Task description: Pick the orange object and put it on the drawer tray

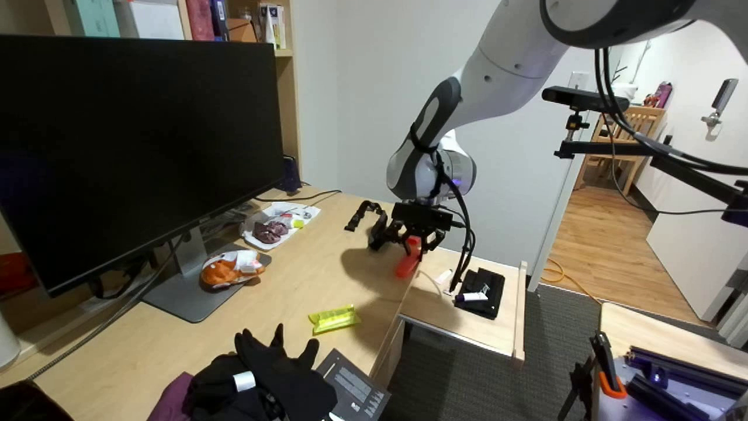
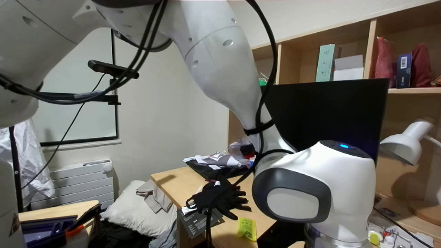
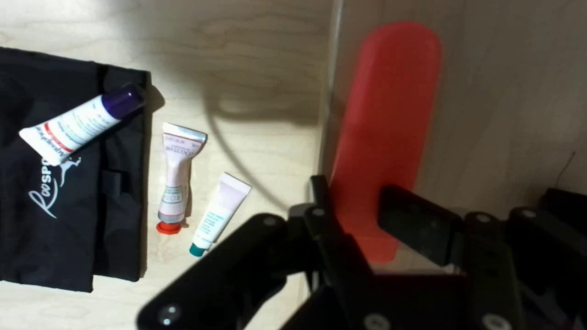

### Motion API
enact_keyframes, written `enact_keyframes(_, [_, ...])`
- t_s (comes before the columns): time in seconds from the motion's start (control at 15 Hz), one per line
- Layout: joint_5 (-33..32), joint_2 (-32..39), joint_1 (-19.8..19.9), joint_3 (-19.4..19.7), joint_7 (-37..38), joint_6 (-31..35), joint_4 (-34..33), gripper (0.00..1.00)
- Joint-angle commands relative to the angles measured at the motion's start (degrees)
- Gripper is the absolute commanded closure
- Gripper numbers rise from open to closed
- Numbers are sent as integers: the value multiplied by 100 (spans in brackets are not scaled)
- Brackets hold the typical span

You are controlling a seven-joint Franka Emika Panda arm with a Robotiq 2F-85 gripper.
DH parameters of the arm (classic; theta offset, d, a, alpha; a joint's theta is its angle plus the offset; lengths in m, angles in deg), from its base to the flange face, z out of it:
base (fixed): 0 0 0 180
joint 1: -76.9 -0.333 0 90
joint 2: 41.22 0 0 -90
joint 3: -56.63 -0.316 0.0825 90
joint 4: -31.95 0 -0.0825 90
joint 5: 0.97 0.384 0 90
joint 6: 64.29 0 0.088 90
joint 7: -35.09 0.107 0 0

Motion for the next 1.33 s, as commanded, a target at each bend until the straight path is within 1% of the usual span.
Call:
enact_keyframes(0.0, [63, -180, -88, 65, -169, 11, 300, 91])
enact_keyframes(0.07, [34, -241, -110, 93, -176, -29, 371, 95])
enact_keyframes(0.13, [-5, -302, -136, 132, -182, -75, 447, 95])
enact_keyframes(0.2, [-39, -387, -143, 161, -239, -62, 570, 97])
enact_keyframes(0.33, [-187, -519, -208, 300, -385, -58, 830, 91])
enact_keyframes(0.4, [-279, -583, -253, 393, -445, -14, 982, 92])
enact_keyframes(0.47, [-362, -660, -301, 503, -496, 57, 1147, 90])
enact_keyframes(0.6, [-584, -770, -398, 711, -520, -19, 1333, 91])
enact_keyframes(0.67, [-668, -835, -420, 770, -553, 14, 1431, 93])
enact_keyframes(0.87, [-854, -913, -449, 888, -568, 37, 1555, 92])
enact_keyframes(0.93, [-896, -935, -466, 923, -538, 24, 1585, 67])
enact_keyframes(1.0, [-911, -959, -467, 942, -521, 21, 1612, 66])
enact_keyframes(1.07, [-903, -975, -465, 951, -506, 83, 1644, 63])
enact_keyframes(1.2, [-842, -995, -449, 915, -482, 124, 1639, 50])
enact_keyframes(1.27, [-768, -1025, -418, 832, -504, 152, 1623, 42])
